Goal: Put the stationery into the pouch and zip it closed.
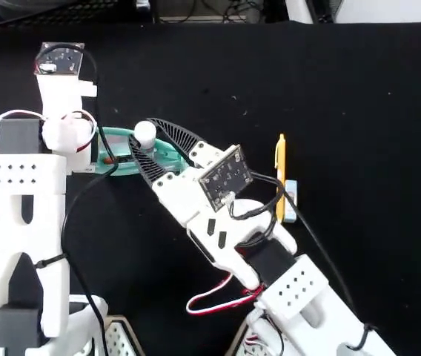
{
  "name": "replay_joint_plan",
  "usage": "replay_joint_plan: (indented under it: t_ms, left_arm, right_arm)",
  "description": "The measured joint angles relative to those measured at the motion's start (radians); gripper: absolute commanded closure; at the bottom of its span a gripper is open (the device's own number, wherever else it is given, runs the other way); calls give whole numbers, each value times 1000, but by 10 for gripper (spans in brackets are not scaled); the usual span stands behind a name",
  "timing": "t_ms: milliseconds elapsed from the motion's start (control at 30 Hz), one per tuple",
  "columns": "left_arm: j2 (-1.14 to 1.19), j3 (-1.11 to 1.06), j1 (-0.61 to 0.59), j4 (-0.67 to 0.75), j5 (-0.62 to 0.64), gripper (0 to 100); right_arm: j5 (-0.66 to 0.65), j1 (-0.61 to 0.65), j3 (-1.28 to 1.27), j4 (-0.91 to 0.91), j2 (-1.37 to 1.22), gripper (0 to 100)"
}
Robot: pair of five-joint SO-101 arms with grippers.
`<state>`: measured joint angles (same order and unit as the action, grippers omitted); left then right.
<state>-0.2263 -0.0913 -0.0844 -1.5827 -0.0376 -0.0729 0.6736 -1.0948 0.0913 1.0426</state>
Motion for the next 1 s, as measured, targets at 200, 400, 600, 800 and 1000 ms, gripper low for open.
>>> replay_joint_plan:
  t_ms: [200,400,600,800,1000]
  left_arm:
    - [0,0,0,-2,0,970]
    - [0,0,0,-5,0,970]
    - [0,0,0,-5,0,970]
    - [0,0,0,-5,0,970]
    - [0,0,0,-5,0,970]
  right_arm:
    - [-49,51,43,178,0,779]
    - [-64,118,258,508,0,750]
    - [-66,-12,465,618,0,821]
    - [-68,-307,549,764,-28,901]
    - [34,-548,422,729,-330,832]
